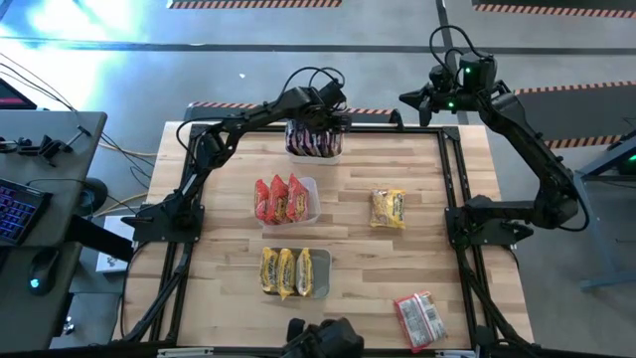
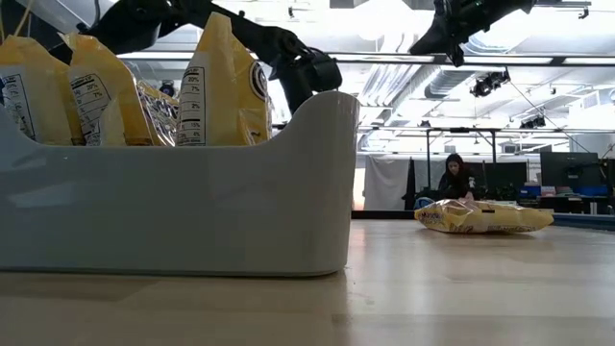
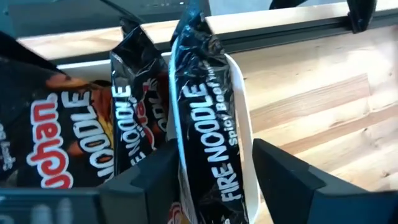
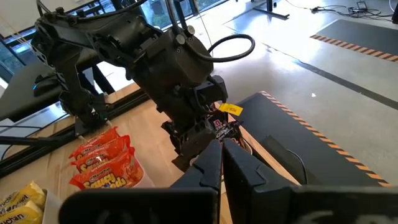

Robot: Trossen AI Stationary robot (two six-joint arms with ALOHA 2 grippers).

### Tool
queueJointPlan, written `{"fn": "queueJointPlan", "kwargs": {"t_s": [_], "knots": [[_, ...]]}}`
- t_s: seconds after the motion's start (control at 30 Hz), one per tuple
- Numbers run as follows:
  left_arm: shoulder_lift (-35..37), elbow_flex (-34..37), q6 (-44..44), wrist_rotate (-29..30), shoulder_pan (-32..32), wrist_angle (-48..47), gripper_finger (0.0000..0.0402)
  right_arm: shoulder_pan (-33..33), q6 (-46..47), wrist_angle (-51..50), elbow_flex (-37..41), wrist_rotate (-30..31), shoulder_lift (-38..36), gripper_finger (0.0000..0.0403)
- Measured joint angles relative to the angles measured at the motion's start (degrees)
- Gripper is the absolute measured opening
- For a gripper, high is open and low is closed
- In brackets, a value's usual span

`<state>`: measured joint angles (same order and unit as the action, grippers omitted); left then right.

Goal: Sort Maruchan noodles
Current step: Put the black noodle pack into the white bin

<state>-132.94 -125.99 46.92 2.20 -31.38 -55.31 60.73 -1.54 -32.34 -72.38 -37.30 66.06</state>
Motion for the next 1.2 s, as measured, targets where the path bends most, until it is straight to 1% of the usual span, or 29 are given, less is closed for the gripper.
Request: {"fn": "queueJointPlan", "kwargs": {"t_s": [0.1,0.2,0.3,0.47,0.57,0.73,0.9,1.0,1.13,1.2], "knots": [[0.4,0.0,-1.6,0.0,-0.1,-0.1,0.0205,0.0,0.0,0.0,0.0,0.0,0.0,0.0000],[1.1,-0.1,-3.2,0.0,-0.3,0.4,0.0202,0.0,0.0,0.0,0.0,0.0,0.0,0.0000],[1.2,-0.1,-4.8,-0.5,-0.5,0.0,0.0181,0.0,0.0,0.0,0.0,0.0,0.0,0.0000],[0.7,0.0,-7.6,-0.4,-0.1,0.2,0.0128,0.0,-0.3,0.0,0.0,0.0,0.0,0.0000],[0.7,0.0,-9.5,-0.4,0.1,1.9,0.0108,0.0,-0.3,0.0,0.0,0.0,0.0,0.0000],[2.9,0.1,-14.5,0.3,0.1,4.3,0.0108,0.0,-0.3,-0.2,0.0,0.0,0.0,0.0000],[5.9,-0.1,-19.7,4.4,1.3,4.7,0.0114,0.0,-1.9,-1.8,0.1,0.2,0.0,0.0000],[6.0,-0.1,-21.9,4.6,2.3,6.3,0.0108,0.0,-2.1,-1.9,0.1,0.2,0.0,0.0000],[5.2,0.0,-22.1,4.1,2.8,6.8,0.0098,0.0,-2.8,-1.5,0.1,0.2,0.0,0.0000],[5.1,1.8,-21.9,4.1,2.8,7.4,0.0093,0.0,-2.8,-1.3,0.1,0.2,0.0,0.0000]]}}
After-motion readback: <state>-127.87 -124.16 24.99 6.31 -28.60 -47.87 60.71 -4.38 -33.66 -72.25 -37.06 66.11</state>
